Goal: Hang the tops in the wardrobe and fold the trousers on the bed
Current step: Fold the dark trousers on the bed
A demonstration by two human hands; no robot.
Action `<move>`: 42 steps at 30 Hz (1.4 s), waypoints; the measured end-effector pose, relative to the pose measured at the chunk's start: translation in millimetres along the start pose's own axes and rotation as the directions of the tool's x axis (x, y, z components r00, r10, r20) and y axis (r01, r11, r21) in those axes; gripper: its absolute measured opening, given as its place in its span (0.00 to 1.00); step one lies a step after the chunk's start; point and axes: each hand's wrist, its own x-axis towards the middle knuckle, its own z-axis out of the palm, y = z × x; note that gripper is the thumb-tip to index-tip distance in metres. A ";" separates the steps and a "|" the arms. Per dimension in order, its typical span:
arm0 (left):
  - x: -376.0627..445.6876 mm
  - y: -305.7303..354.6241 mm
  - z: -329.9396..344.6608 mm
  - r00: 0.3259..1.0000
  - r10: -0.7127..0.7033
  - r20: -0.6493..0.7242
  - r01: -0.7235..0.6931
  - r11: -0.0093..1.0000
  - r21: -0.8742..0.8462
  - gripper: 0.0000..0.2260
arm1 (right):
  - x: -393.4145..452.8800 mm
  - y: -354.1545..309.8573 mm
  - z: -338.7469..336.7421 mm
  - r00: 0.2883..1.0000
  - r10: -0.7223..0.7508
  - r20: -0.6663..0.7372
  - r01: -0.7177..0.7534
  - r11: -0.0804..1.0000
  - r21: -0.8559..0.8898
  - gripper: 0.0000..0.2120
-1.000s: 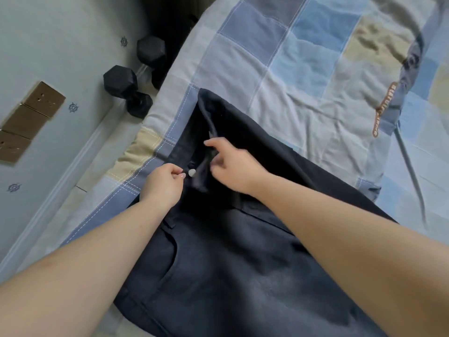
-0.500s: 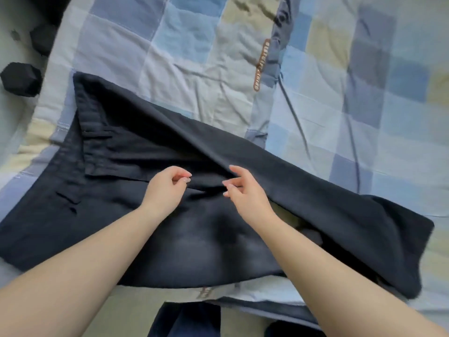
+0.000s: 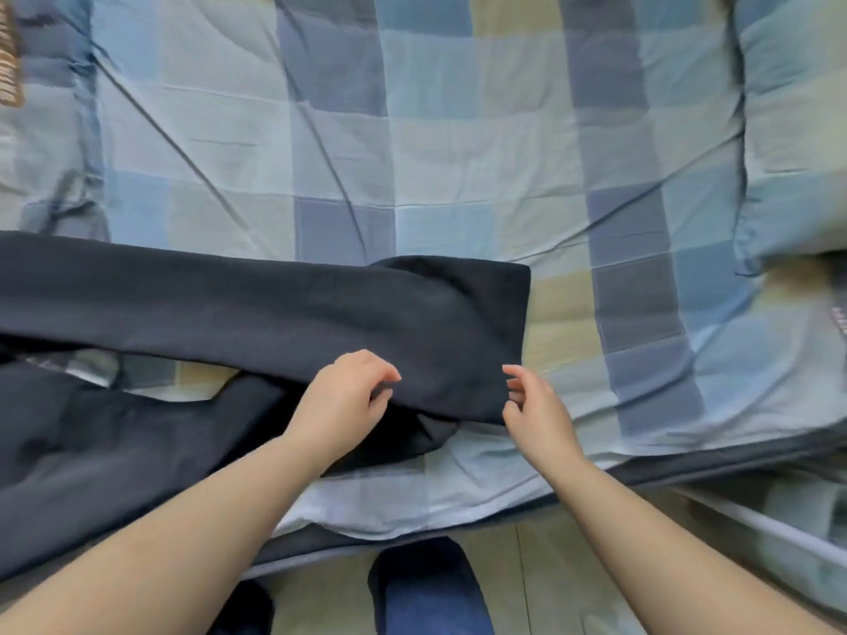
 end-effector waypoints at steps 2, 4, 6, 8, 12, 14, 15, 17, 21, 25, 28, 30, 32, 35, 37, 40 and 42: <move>15.7 18.9 31.1 0.964 0.257 0.064 -0.264 0.955 0.136 0.13 | 14.5 34.1 -4.6 0.994 0.069 0.086 -0.070 0.998 0.005 0.27; 27.9 32.5 58.7 0.916 0.379 0.133 -0.400 0.894 0.204 0.17 | 26.8 53.3 -3.4 0.971 0.108 0.214 -0.137 0.983 0.126 0.29; 34.2 40.3 79.7 0.894 0.404 0.193 -0.442 0.862 0.248 0.21 | 37.0 59.8 3.6 0.944 0.122 0.306 -0.219 0.926 0.307 0.28; 36.5 45.9 97.1 0.887 0.391 0.246 -0.454 0.838 0.303 0.26 | 44.0 62.4 9.1 0.930 0.139 0.339 -0.288 0.849 0.443 0.27; 50.3 57.2 111.7 0.912 0.309 0.271 -0.391 0.854 0.344 0.37 | 50.8 56.7 2.5 0.873 0.170 0.456 -0.460 0.593 0.661 0.03; 59.2 67.1 110.8 0.945 0.268 0.187 -0.311 0.913 0.263 0.34 | 49.3 49.0 -11.2 0.867 0.041 0.497 -0.466 0.423 0.777 0.05; 66.1 74.2 106.4 0.967 0.222 0.121 -0.242 0.953 0.183 0.29 | 49.1 45.7 -19.3 0.881 -0.041 0.472 -0.416 0.407 0.813 0.04; 82.1 88.3 90.6 0.997 0.079 -0.013 -0.079 0.997 0.020 0.20 | 52.4 44.1 -35.2 0.916 -0.129 0.380 -0.259 0.533 0.805 0.06; 109.7 105.4 36.9 0.991 0.132 -0.011 -0.133 0.989 -0.064 0.22 | 73.1 40.1 -56.4 0.981 -0.169 0.091 0.094 0.839 0.536 0.42; 133.9 116.5 -13.9 0.972 0.236 -0.006 -0.236 0.971 -0.043 0.09 | 107.5 12.8 -58.1 0.948 -0.318 -0.010 0.316 0.935 0.160 0.45; 151.8 124.2 -47.8 0.959 0.284 0.001 -0.284 0.958 0.043 0.10 | 136.3 -8.0 -61.6 0.926 -0.335 -0.174 0.341 0.940 0.007 0.19; 167.7 130.2 -71.7 0.950 0.313 -0.004 -0.309 0.940 0.144 0.09 | 142.6 -16.9 -67.3 0.923 -0.304 -0.234 0.321 0.946 0.039 0.06; 189.7 135.2 -95.1 0.924 0.381 0.016 -0.358 0.852 0.383 0.12 | 139.7 -22.6 -74.0 0.932 -0.243 -0.268 0.295 0.939 0.175 0.03; 227.9 147.2 -122.4 0.957 0.278 0.085 -0.262 0.699 0.665 0.12 | 129.0 -30.3 -79.7 0.892 -0.257 -0.372 0.370 0.888 0.273 0.01; 249.9 161.0 -129.9 0.982 0.175 0.066 -0.176 0.748 0.640 0.11 | 123.7 -36.1 -79.9 0.864 -0.289 -0.413 0.433 0.845 0.314 0.06; 277.7 175.3 -126.5 0.989 0.147 -0.007 -0.118 0.820 0.561 0.11 | 124.0 -40.7 -82.6 0.855 -0.271 -0.442 0.452 0.808 0.379 0.12; 291.2 179.4 -118.2 0.983 0.175 -0.058 -0.112 0.817 0.566 0.12 | 131.9 -38.4 -86.6 0.867 -0.204 -0.454 0.421 0.788 0.450 0.12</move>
